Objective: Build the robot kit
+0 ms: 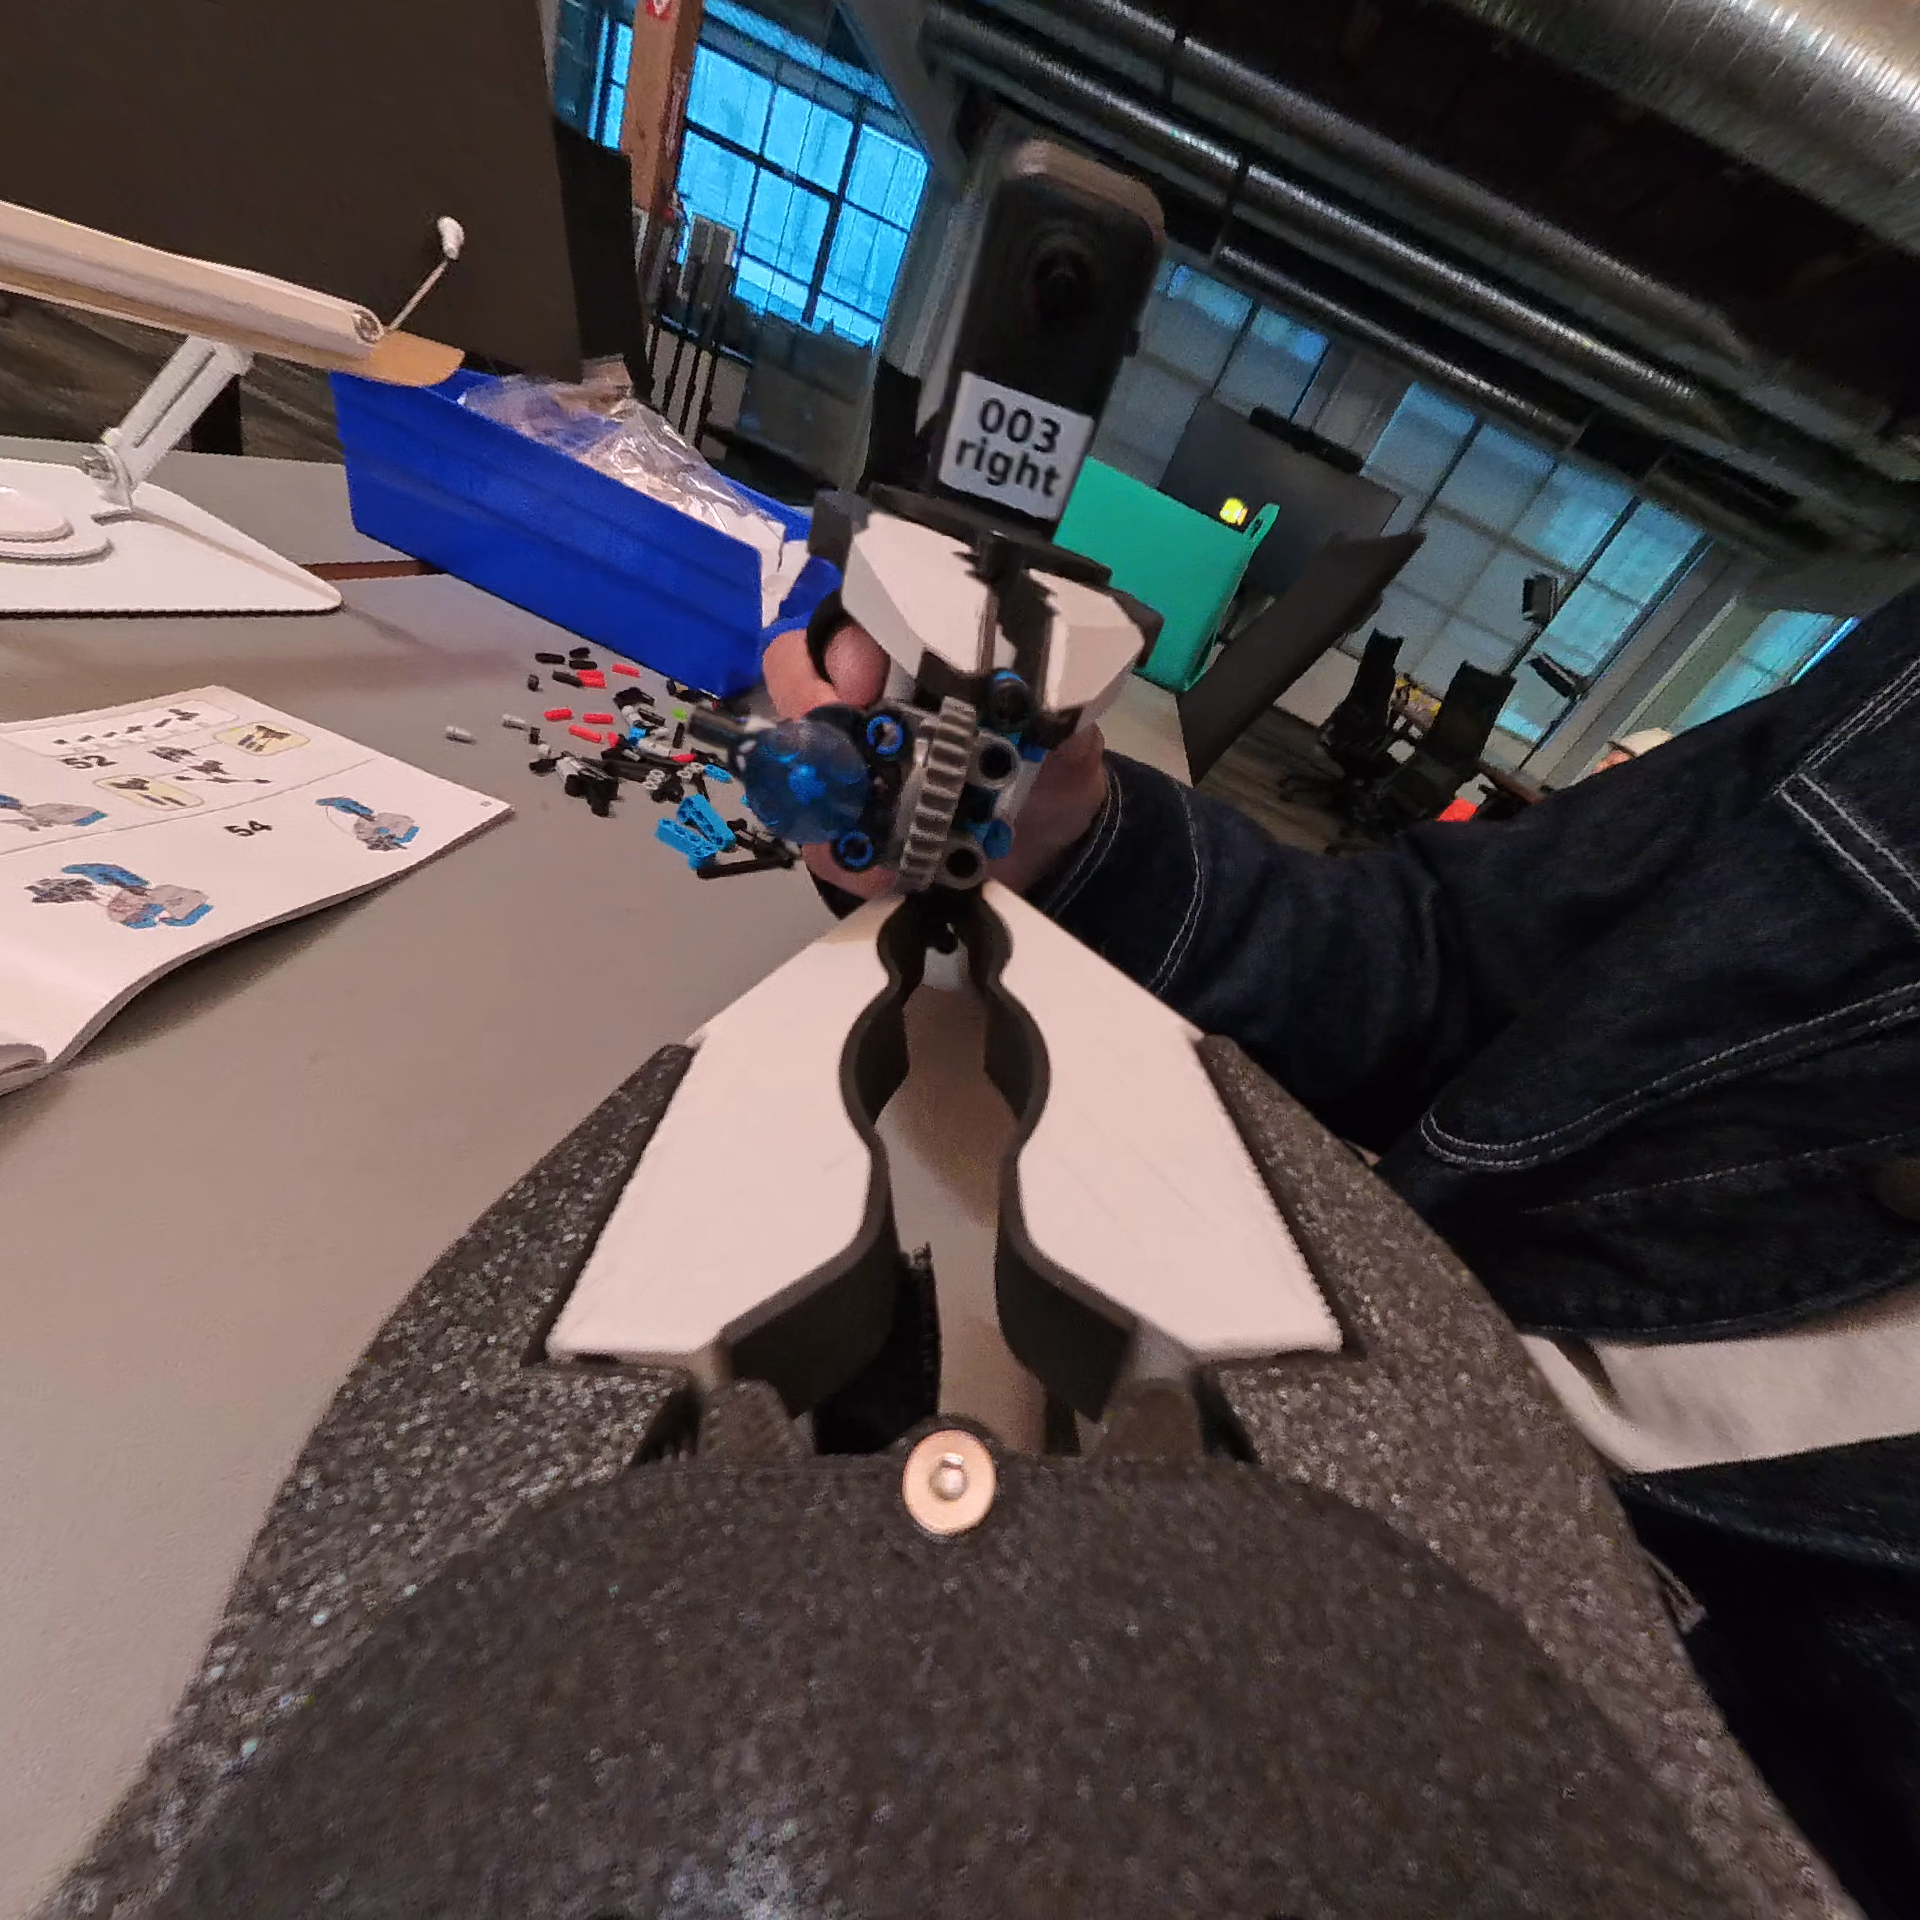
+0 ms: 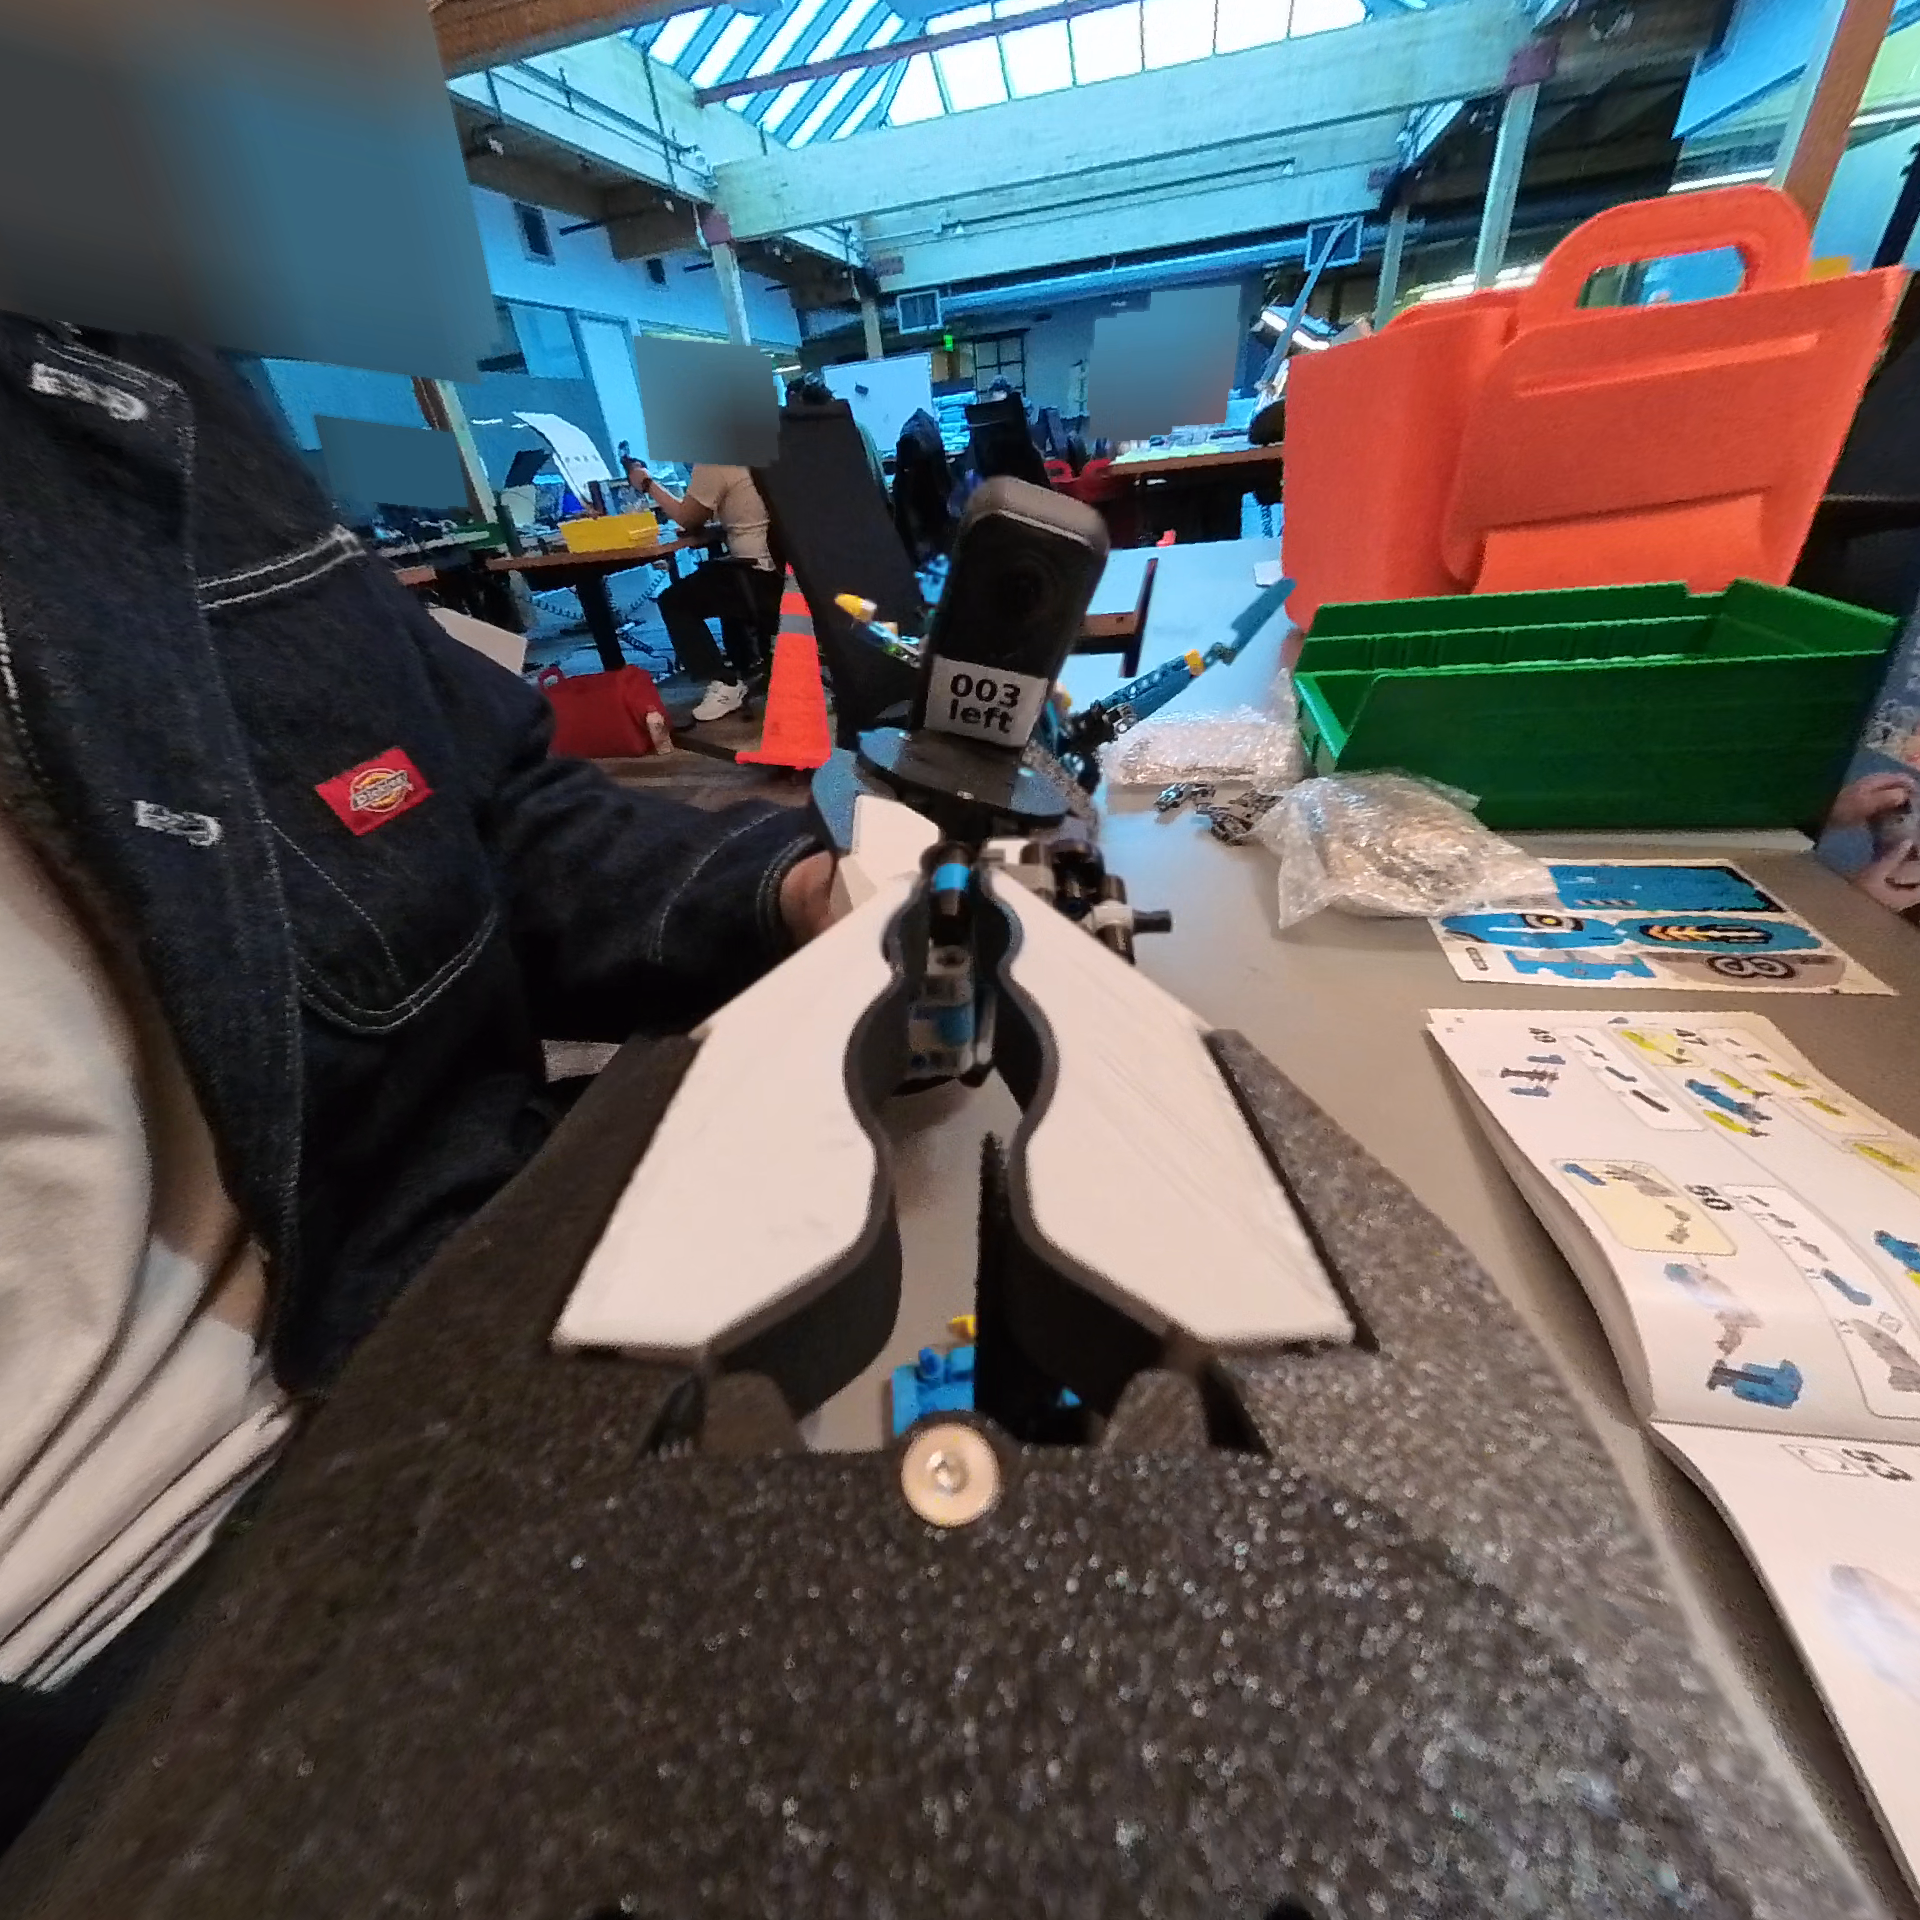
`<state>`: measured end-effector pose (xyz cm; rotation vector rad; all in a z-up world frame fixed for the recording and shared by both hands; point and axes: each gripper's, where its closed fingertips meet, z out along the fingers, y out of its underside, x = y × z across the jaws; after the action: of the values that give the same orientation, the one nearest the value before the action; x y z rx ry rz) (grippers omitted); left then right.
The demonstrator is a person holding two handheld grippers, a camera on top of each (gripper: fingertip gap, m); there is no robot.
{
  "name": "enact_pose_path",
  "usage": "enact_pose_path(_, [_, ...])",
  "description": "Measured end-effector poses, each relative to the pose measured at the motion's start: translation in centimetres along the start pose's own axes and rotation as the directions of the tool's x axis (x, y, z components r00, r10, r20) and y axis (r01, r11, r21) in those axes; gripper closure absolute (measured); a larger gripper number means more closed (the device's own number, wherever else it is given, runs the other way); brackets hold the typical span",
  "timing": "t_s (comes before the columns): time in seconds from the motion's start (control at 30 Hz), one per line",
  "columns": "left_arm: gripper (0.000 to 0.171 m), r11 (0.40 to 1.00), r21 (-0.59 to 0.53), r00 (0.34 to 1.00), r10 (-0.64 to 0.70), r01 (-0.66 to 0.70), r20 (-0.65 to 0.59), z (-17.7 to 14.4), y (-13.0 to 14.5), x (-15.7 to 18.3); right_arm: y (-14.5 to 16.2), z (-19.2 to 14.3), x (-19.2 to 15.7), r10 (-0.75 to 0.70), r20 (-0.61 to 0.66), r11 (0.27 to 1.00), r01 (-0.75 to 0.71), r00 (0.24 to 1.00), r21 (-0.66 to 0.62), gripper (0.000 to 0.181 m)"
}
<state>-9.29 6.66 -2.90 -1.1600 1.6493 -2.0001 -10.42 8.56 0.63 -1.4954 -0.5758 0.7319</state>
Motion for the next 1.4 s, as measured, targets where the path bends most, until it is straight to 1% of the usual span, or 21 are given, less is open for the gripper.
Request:
enact_pose_path(0.07, [0.165, 1.0, 0.005, 1.0, -0.004, 0.004, 0.009, 0.0, -0.1, -0.2, 0.0, 0.0, 0.2, -0.021, -0.024, 1.0, 0.02, 1.0, -0.005, 0.174])
enact_pose_path(0.2, [0.165, 1.0, -0.012, 0.997, 0.03, -0.029, 0.069, 0.0, 0.1, -0.8, 0.5, -0.1, 0.8, -0.051, -0.066, 0.998, 0.048, 0.997, -0.048, 0.173])
enact_pose_path(0.27, [0.165, 0.999, -0.007, 0.996, 0.047, -0.047, 0.077, 0.0, 0.0, -0.8, 0.4, 0.0, 0.7, -0.049, -0.061, 0.999, 0.047, 0.997, -0.027, 0.173])
enact_pose_path(0.4, [0.165, 1.0, 0.006, 0.997, 0.026, -0.027, 0.073, -0.1, -0.2, -0.8, 0.3, 0.0, 1.0, 0.003, -0.059, 1.0, -0.004, 0.998, -0.011, 0.174])
enact_pose_path(0.5, [0.164, 1.0, -0.008, 0.998, -0.015, 0.016, 0.06, 0.0, 0.1, -1.1, 0.5, 0.1, 0.9, 0.004, -0.061, 0.999, -0.006, 0.998, -0.035, 0.175])
enact_pose_path(0.53, [0.161, 0.999, -0.037, 0.997, -0.024, 0.027, 0.079, -0.2, 0.6, -1.6, 1.0, 0.1, 1.1, 0.0, -0.068, 0.998, -0.005, 0.998, -0.068, 0.175])
enact_pose_path(0.57, [0.148, 0.997, -0.07, 0.99, -0.02, 0.03, 0.141, -0.7, 1.1, -2.8, 1.6, -0.1, 1.4, -0.005, -0.079, 0.993, -0.004, 0.997, -0.114, 0.175])
enact_pose_path(0.6, [0.145, 0.994, -0.105, 0.972, -0.014, 0.04, 0.234, -1.5, 1.9, -4.6, 2.3, -0.6, 1.8, -0.025, -0.104, 0.986, 0.007, 0.994, -0.169, 0.175])
enact_pose_path(0.63, [0.144, 0.986, -0.156, 0.955, -0.017, 0.065, 0.296, -2.3, 3.0, -5.9, 3.6, -1.5, 2.8, -0.078, -0.155, 0.963, 0.035, 0.985, -0.267, 0.175])
enact_pose_path(0.7, [0.144, 0.94, -0.307, 0.951, -0.05, 0.147, 0.304, -2.8, 6.3, -6.5, 7.4, -3.5, 4.6, -0.22, -0.216, 0.842, 0.074, 0.951, -0.535, 0.175])
enact_pose_path(0.73, [0.144, 0.913, -0.373, 0.948, -0.039, 0.163, 0.317, -2.8, 7.6, -6.8, 8.9, -4.1, 4.7, -0.244, -0.202, 0.777, 0.067, 0.949, -0.626, 0.175])
enact_pose_path(0.8, [0.143, 0.877, -0.462, 0.945, 0.028, 0.134, 0.327, -2.6, 9.0, -7.1, 11.0, -4.5, 4.5, -0.25, -0.15, 0.663, 0.057, 0.956, -0.746, 0.174])
enact_pose_path(0.83, [0.143, 0.864, -0.491, 0.948, 0.057, 0.11, 0.313, -2.4, 9.4, -7.0, 11.6, -4.3, 4.3, -0.243, -0.129, 0.628, 0.054, 0.961, -0.777, 0.174])
enact_pose_path(0.9, [0.144, 0.849, -0.517, 0.943, 0.072, 0.113, 0.325, -2.6, 9.9, -7.4, 12.5, -3.6, 4.0, -0.206, -0.098, 0.62, 0.052, 0.974, -0.783, 0.174])
enact_pose_path(0.93, [0.144, 0.845, -0.518, 0.946, 0.047, 0.133, 0.32, -2.7, 10.0, -7.3, 12.8, -3.3, 3.9, -0.196, -0.094, 0.619, 0.049, 0.976, -0.784, 0.174])
enact_pose_path(1.0, [0.144, 0.838, -0.518, 0.954, -0.008, 0.169, 0.299, -2.7, 10.3, -6.8, 12.8, -2.8, 3.7, -0.216, -0.08, 0.611, 0.071, 0.973, -0.788, 0.174])
enact_pose_path(1.07, [0.144, 0.833, -0.524, 0.958, -0.023, 0.177, 0.286, -2.4, 10.5, -6.5, 12.4, -2.1, 3.6, -0.24, -0.085, 0.62, 0.086, 0.967, -0.78, 0.174])
enact_pose_path(1.13, [0.146, 0.831, -0.528, 0.962, -0.029, 0.174, 0.271, -2.0, 10.6, -6.2, 12.9, -2.0, 4.0, -0.279, -0.083, 0.581, 0.099, 0.957, -0.808, 0.174])
enact_pose_path(1.2, [0.152, 0.829, -0.535, 0.966, -0.024, 0.162, 0.256, -1.7, 10.7, -5.9, 13.4, -1.8, 3.9, -0.273, -0.077, 0.57, 0.097, 0.959, -0.816, 0.174])
enact_pose_path(1.3, [0.153, 0.833, -0.541, 0.967, 0.026, 0.12, 0.255, -1.5, 10.6, -5.8, 13.2, -1.9, 3.7, -0.279, -0.071, 0.573, 0.107, 0.958, -0.813, 0.174])
enact_pose_path(1.4, [0.16, 0.853, -0.507, 0.962, 0.023, 0.123, 0.274, -1.6, 9.9, -5.9, 12.0, -1.8, 3.1, -0.357, -0.053, 0.559, 0.169, 0.933, -0.812, 0.174])
